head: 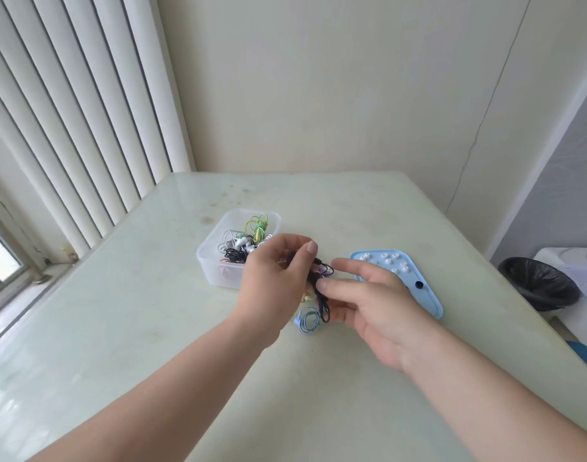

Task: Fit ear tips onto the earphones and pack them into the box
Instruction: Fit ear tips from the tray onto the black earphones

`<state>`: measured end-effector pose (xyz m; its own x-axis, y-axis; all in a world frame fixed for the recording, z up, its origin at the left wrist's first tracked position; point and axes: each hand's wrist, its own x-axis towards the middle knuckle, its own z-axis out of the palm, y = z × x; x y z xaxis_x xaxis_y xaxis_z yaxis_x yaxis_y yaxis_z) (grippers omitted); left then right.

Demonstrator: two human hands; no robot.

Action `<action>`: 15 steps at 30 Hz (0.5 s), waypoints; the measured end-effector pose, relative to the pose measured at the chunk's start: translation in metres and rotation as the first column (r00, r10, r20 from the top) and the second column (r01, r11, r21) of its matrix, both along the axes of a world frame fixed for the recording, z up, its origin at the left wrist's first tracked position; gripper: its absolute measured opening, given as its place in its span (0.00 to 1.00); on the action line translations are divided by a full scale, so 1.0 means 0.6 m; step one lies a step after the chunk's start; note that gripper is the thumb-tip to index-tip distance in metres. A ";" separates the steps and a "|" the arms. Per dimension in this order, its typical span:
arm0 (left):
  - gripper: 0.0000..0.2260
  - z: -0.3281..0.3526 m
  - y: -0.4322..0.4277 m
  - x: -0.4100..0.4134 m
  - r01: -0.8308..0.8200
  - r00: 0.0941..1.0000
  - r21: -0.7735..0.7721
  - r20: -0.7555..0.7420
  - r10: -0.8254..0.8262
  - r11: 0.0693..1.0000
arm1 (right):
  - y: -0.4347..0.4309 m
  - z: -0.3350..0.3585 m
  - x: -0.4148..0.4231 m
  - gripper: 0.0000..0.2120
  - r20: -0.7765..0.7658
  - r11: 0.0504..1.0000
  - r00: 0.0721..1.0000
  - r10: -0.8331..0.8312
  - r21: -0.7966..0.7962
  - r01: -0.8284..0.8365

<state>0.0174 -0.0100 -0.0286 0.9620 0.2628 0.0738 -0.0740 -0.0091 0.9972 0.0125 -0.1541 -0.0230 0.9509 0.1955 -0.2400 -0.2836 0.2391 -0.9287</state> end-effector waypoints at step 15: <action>0.04 0.058 0.186 0.172 -0.050 0.985 0.783 -0.063 0.159 0.621 | 0.102 0.013 0.064 0.08 0.017 0.997 0.999 -0.042 -0.061 0.043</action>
<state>0.1206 0.1019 0.0064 0.9468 0.2592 0.1907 0.0906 -0.7832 0.6151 0.0507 -0.0931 -0.0150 0.9617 0.1403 -0.2354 -0.2598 0.1930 -0.9462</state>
